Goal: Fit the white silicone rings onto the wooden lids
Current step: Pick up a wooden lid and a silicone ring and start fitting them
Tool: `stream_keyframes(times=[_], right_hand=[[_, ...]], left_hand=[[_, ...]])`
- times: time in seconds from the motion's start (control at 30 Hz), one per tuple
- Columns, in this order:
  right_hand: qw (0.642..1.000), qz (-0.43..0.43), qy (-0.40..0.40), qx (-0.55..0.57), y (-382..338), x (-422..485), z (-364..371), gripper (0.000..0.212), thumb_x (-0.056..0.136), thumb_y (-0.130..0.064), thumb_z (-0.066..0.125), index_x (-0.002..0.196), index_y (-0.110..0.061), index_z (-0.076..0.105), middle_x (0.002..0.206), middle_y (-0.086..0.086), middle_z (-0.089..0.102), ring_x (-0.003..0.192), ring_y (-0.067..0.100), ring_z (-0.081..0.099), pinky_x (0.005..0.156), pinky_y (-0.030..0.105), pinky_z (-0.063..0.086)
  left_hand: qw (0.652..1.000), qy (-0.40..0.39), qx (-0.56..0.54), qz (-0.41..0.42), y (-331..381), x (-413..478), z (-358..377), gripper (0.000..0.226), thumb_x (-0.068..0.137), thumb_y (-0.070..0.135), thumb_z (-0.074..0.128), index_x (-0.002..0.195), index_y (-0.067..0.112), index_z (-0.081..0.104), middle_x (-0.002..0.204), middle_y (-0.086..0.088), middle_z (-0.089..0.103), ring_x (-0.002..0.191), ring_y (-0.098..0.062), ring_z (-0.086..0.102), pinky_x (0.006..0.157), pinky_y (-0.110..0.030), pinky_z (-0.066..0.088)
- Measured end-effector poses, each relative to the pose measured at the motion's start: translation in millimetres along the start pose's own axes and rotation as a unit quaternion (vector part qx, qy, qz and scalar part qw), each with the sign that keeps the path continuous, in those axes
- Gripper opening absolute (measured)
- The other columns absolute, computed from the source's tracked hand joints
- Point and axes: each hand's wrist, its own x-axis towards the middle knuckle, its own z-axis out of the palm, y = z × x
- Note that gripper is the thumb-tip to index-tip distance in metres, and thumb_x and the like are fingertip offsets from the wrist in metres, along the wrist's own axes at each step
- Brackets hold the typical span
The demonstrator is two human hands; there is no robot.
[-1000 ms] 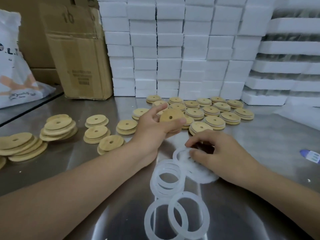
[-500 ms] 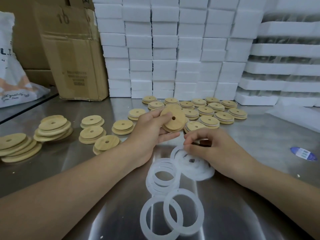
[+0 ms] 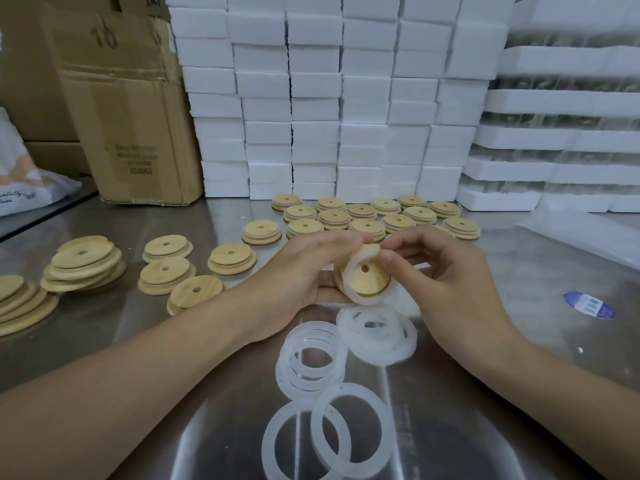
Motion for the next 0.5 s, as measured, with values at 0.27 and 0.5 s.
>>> stream_keyframes(times=[0.27, 0.5], right_hand=[[1.000, 0.001, 0.004, -0.006, 1.5, 0.7, -1.0, 0.012, 0.092, -0.011, 0.078, 0.094, -0.022, 0.078, 0.091, -0.004, 0.078, 0.089, 0.020, 0.071, 0.082, 0.040, 0.058], [1.000, -0.010, -0.013, -0.014, 0.5, -0.5, -0.7, 0.015, 0.096, -0.013, 0.075, 0.092, -0.027, 0.079, 0.089, -0.006, 0.076, 0.087, 0.020, 0.070, 0.071, 0.037, 0.055]], left_hand=[[0.988, 0.005, 0.128, 0.087, -9.1, -3.7, 7.3, 0.046, 0.094, -0.001, 0.079, 0.134, 0.021, 0.072, 0.127, 0.000, 0.078, 0.114, -0.023, 0.077, 0.102, -0.046, 0.062], [0.984, 0.039, 0.119, 0.127, -10.5, -5.5, 7.4, 0.045, 0.093, -0.004, 0.077, 0.127, 0.025, 0.072, 0.120, 0.000, 0.080, 0.106, -0.025, 0.079, 0.091, -0.038, 0.065]])
